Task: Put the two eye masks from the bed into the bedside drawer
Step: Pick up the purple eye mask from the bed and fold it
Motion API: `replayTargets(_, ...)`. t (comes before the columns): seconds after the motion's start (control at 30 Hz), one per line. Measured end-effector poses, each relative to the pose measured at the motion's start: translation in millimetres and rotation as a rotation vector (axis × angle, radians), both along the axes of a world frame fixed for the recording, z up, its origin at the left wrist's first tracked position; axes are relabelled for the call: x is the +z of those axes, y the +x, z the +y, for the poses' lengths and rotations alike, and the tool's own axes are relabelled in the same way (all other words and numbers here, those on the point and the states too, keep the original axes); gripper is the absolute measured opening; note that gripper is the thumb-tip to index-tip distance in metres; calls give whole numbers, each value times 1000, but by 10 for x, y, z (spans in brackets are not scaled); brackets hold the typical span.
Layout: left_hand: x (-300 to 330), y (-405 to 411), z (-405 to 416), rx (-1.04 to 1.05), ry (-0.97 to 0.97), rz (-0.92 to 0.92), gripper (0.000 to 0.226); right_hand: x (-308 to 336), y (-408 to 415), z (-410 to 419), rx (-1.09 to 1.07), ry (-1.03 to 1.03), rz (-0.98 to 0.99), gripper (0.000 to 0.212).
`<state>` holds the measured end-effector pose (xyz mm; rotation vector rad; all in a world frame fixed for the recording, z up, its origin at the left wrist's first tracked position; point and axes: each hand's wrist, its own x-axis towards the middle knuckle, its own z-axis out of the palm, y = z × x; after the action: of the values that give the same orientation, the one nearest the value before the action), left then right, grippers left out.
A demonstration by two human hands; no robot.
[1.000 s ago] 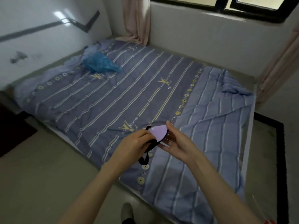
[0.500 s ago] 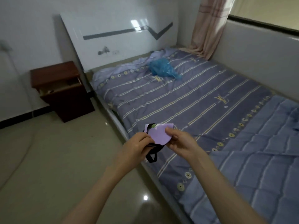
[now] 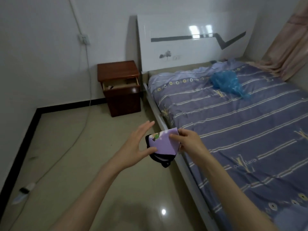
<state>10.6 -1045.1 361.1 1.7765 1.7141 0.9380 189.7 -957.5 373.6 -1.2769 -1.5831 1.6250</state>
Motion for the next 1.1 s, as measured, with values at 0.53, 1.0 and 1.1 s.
replayTargets(0.53, -12, -1075, 1365, 636, 22, -656, 19, -165, -1509, 1449, 221, 66, 51, 21)
replayTargets(1.0, 203, -1674, 2498, 693, 24, -962, 23, 37, -2139, 2700, 471, 118, 107, 24)
replayTargets(1.1, 240, -1720, 2617, 646, 28, -970, 26, 90, -2115, 2911, 495, -245, 241, 21)
